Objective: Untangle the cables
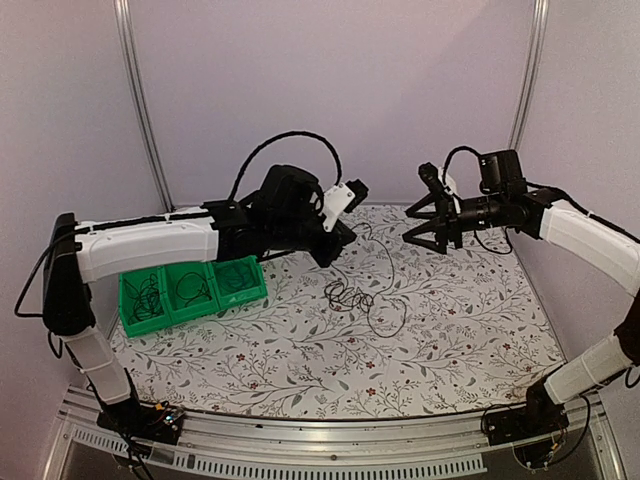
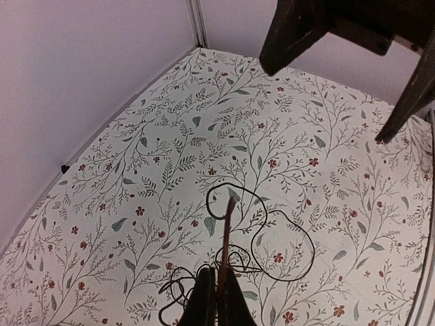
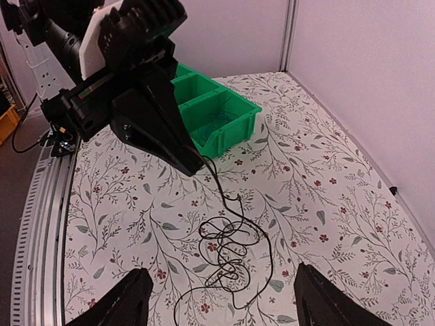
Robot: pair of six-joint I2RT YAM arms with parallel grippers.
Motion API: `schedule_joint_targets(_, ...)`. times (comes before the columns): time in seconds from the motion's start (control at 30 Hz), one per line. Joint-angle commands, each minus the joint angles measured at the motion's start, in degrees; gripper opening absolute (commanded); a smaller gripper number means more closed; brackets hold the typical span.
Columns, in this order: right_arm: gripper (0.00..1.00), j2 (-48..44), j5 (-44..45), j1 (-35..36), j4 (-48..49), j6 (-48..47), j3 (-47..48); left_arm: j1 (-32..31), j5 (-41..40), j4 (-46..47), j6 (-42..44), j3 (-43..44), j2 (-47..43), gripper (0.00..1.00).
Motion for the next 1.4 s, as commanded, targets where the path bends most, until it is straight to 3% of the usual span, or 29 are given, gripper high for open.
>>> schedule_joint_targets(0.0, 0.76, 2.9, -2.0, 5.7, 3.2, -1.1, 2.6, -1.6, 1.0, 7.0, 2.5, -1.1, -4.9, 0.00)
schedule_joint_targets(0.17, 0.73, 7.7, -1.0, 8.3, 7.0, 2.8, 5.9, -1.9, 2.0, 9.0, 3.6, -2.2, -6.1, 0.00)
schedule_joint_targets(0.57, 0.42, 11.6, -3.3, 9.9, 8.0, 6.6, 11.0, -2.0, 3.2, 10.8, 4.7, -3.3, -5.9, 0.00)
schedule_joint_targets(0.63, 0.35, 11.8, -3.6, 10.4, 7.1, 6.0, 11.5, -2.0, 3.2, 10.9, 5.0, -3.1, -5.7, 0.00)
schedule_joint_targets(0.77, 0.02, 11.4, -2.8, 10.5, 6.1, 6.0, 12.0, -1.9, 2.8, 11.9, 4.9, -4.0, -5.4, 0.00)
schedule_joint_targets(0.8, 0.00, 11.1, -2.6, 10.5, 5.6, 5.9, 12.3, -2.0, 2.6, 11.9, 4.7, -4.6, -5.3, 0.00)
schedule_joint_targets(0.83, 0.00, 10.9, -2.7, 10.5, 5.1, 5.8, 12.9, -1.9, 2.6, 13.5, 4.4, -5.2, -5.1, 0.04)
schedule_joint_targets(0.93, 0.00, 9.4, -3.2, 10.5, 3.6, 6.5, 14.9, -1.9, -2.0, 19.3, 2.8, -8.8, -4.8, 0.31)
schedule_joint_targets(1.0, 0.00, 8.4, -3.4, 10.5, 2.3, 6.9, 16.3, -1.6, -2.2, 24.5, 2.5, -11.2, -4.2, 0.38)
schedule_joint_targets(1.1, 0.00, 7.5, -3.6, 10.5, -0.6, 6.9, 18.7, -0.8, -1.2, 28.6, 1.9, -11.3, -1.5, 0.39)
schedule_joint_targets(1.37, 0.00, 6.3, -1.8, 10.5, -3.2, 9.1, 26.3, 1.5, 2.6, 33.8, -0.5, -10.5, 3.6, 0.26)
